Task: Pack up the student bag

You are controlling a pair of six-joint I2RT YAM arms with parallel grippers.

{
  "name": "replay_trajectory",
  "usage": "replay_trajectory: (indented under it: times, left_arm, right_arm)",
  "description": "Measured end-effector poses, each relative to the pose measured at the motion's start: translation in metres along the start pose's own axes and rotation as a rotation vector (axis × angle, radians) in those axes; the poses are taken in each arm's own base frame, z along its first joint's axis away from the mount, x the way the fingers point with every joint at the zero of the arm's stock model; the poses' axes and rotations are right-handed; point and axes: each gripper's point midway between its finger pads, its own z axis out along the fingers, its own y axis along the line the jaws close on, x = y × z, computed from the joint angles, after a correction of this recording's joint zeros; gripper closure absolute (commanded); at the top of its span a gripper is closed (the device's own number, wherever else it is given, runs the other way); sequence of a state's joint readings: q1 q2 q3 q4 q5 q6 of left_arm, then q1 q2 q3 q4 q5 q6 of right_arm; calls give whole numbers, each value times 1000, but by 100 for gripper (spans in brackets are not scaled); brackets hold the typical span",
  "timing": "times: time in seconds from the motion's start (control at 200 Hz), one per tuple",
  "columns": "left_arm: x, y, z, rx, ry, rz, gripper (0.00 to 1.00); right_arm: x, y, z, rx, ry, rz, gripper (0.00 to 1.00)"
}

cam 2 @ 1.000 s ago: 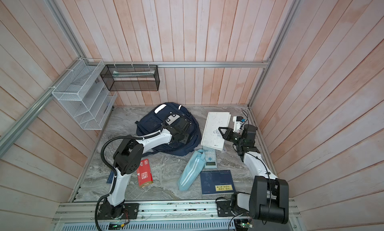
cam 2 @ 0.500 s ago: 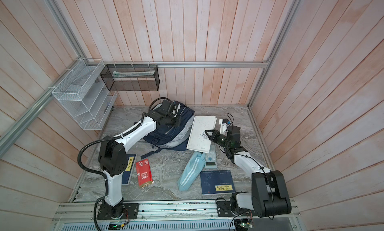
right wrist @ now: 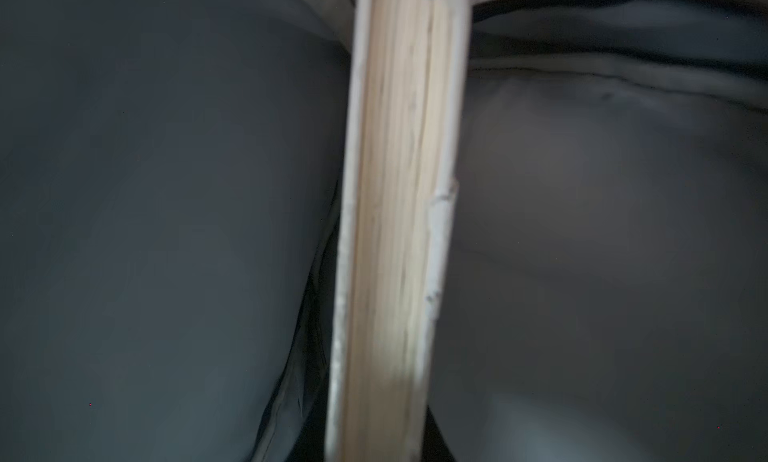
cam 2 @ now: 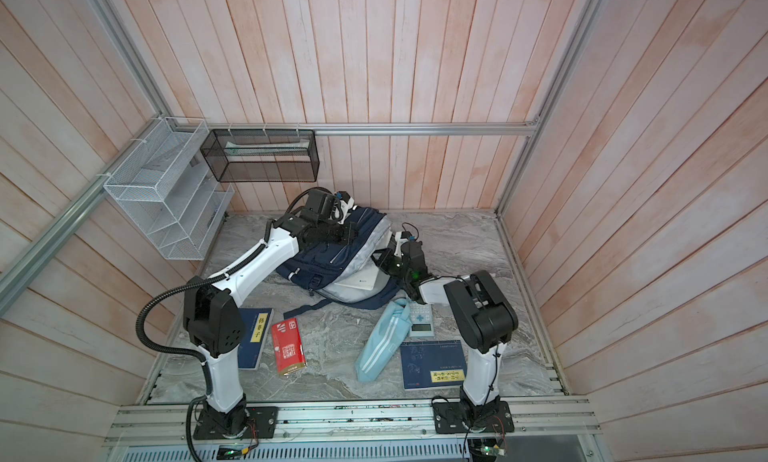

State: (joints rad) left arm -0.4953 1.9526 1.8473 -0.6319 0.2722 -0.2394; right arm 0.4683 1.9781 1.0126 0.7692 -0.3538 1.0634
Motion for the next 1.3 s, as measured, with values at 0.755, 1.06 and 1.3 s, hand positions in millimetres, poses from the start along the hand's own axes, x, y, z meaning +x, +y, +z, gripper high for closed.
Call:
replay_trajectory:
  times: [0.755, 1.06, 1.3]
  left_arm:
    - [-9, 28, -22, 91, -81, -138, 100]
    - [13, 33, -16, 82, -76, -147, 98]
    - [36, 32, -13, 26, -62, -154, 68]
  right_arm:
    - [27, 9, 93, 40, 41, -44, 34]
    - [4, 56, -2, 77, 37, -194, 32]
    - [5, 37, -86, 330, 37, -342, 2]
